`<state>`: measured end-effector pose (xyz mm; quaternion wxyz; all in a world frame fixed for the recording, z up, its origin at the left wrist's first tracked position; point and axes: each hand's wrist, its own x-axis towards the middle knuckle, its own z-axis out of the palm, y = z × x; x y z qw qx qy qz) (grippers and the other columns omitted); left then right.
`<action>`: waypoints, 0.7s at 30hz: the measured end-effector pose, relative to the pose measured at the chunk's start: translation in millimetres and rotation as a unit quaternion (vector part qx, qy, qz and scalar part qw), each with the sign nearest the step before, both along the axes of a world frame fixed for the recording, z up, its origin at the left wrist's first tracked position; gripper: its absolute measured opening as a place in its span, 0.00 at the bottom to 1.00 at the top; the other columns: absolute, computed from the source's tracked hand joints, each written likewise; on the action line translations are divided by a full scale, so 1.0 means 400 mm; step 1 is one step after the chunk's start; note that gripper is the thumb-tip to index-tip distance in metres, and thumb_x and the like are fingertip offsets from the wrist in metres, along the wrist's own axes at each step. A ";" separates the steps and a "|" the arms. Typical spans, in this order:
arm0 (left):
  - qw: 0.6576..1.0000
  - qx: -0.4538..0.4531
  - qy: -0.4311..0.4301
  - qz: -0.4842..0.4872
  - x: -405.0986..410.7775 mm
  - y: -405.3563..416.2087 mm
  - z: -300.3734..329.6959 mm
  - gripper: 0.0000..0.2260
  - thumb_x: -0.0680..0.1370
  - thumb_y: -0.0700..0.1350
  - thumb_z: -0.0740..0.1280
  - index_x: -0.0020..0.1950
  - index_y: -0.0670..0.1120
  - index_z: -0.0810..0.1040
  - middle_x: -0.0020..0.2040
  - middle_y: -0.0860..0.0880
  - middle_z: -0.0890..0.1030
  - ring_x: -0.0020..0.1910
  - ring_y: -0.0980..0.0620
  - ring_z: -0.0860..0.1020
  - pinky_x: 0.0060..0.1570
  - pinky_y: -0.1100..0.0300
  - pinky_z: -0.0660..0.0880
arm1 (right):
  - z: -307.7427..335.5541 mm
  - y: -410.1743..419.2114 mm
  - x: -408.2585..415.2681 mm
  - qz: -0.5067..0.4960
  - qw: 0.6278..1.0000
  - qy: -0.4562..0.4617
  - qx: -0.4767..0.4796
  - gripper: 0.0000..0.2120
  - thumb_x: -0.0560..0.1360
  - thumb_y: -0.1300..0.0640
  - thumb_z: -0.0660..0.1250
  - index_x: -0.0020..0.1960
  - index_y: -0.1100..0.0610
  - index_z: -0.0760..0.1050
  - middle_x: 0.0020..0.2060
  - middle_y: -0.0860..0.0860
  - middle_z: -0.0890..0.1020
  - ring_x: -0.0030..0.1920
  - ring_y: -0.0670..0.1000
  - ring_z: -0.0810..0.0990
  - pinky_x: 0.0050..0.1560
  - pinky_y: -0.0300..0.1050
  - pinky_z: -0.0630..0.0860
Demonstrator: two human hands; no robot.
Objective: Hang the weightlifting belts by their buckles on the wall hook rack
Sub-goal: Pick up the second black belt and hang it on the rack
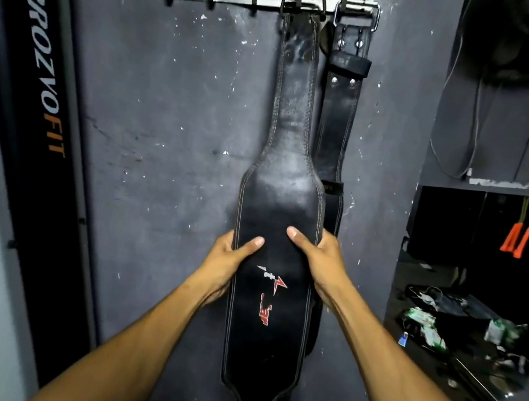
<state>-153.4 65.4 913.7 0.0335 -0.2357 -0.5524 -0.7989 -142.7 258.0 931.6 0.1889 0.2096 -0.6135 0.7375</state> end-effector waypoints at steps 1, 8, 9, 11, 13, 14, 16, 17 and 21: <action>1.000 -0.018 0.007 -0.005 0.011 -0.010 -0.013 0.15 0.78 0.42 0.74 0.65 0.46 0.81 0.62 0.42 0.85 0.61 0.43 0.85 0.57 0.53 0.83 | -0.013 0.010 0.008 0.021 1.000 -0.001 0.001 0.13 0.76 0.56 0.76 0.61 0.53 0.84 0.57 0.53 0.88 0.58 0.55 0.87 0.54 0.44 0.84; 0.997 -0.040 -0.065 0.003 0.110 -0.014 -0.243 0.20 0.77 0.32 0.71 0.68 0.42 0.77 0.63 0.43 0.85 0.64 0.42 0.83 0.57 0.58 0.81 | -0.278 0.019 0.097 -0.030 0.993 -0.097 0.055 0.09 0.76 0.62 0.75 0.54 0.53 0.86 0.51 0.50 0.90 0.51 0.51 0.89 0.55 0.49 0.85; 0.996 -0.026 -0.079 -0.001 0.117 -0.010 -0.255 0.17 0.78 0.33 0.71 0.67 0.40 0.78 0.62 0.40 0.85 0.63 0.40 0.83 0.57 0.55 0.82 | -0.282 0.015 0.105 -0.038 0.994 -0.094 0.044 0.08 0.76 0.61 0.76 0.54 0.53 0.86 0.50 0.51 0.90 0.51 0.52 0.89 0.53 0.47 0.85; 0.993 -0.004 -0.109 -0.034 0.132 -0.016 -0.266 0.16 0.78 0.36 0.72 0.66 0.37 0.79 0.63 0.36 0.84 0.63 0.37 0.83 0.58 0.53 0.82 | -0.273 0.013 0.123 -0.017 0.995 -0.089 0.042 0.10 0.75 0.57 0.77 0.56 0.54 0.86 0.52 0.53 0.89 0.53 0.54 0.89 0.54 0.47 0.84; 0.991 -0.029 -0.118 -0.061 0.158 -0.031 -0.288 0.18 0.78 0.37 0.72 0.67 0.37 0.79 0.64 0.37 0.83 0.64 0.39 0.83 0.62 0.52 0.81 | -0.289 0.023 0.144 0.011 0.993 -0.106 0.044 0.17 0.72 0.55 0.78 0.60 0.58 0.84 0.55 0.56 0.88 0.57 0.57 0.87 0.59 0.51 0.83; 0.989 -0.070 -0.112 -0.060 0.177 -0.036 -0.308 0.18 0.78 0.36 0.73 0.68 0.38 0.78 0.65 0.39 0.84 0.64 0.41 0.82 0.63 0.53 0.80 | -0.311 0.029 0.159 0.023 0.991 -0.121 0.049 0.21 0.72 0.56 0.78 0.64 0.58 0.82 0.58 0.56 0.88 0.59 0.57 0.87 0.62 0.51 0.81; 0.982 -0.148 -0.103 -0.050 0.215 -0.035 -0.354 0.18 0.78 0.34 0.72 0.68 0.41 0.79 0.64 0.43 0.85 0.65 0.43 0.82 0.65 0.54 0.79 | -0.371 0.032 0.191 0.032 0.984 -0.158 0.071 0.23 0.74 0.60 0.78 0.68 0.58 0.79 0.61 0.54 0.86 0.63 0.56 0.85 0.67 0.52 0.78; 0.982 -0.155 -0.108 -0.034 0.226 -0.035 -0.376 0.17 0.78 0.34 0.71 0.67 0.41 0.79 0.63 0.43 0.85 0.64 0.44 0.83 0.66 0.53 0.79 | -0.401 0.027 0.205 0.024 0.981 -0.175 0.074 0.22 0.75 0.61 0.77 0.68 0.57 0.79 0.61 0.54 0.86 0.63 0.56 0.84 0.68 0.54 0.78; 0.983 -0.142 -0.116 0.017 0.241 -0.055 -0.404 0.16 0.78 0.34 0.71 0.67 0.39 0.80 0.62 0.41 0.85 0.63 0.43 0.84 0.66 0.50 0.79 | -0.445 -0.011 0.237 -0.041 0.979 -0.193 0.052 0.13 0.76 0.61 0.77 0.60 0.57 0.83 0.54 0.54 0.89 0.58 0.59 0.87 0.64 0.59 0.81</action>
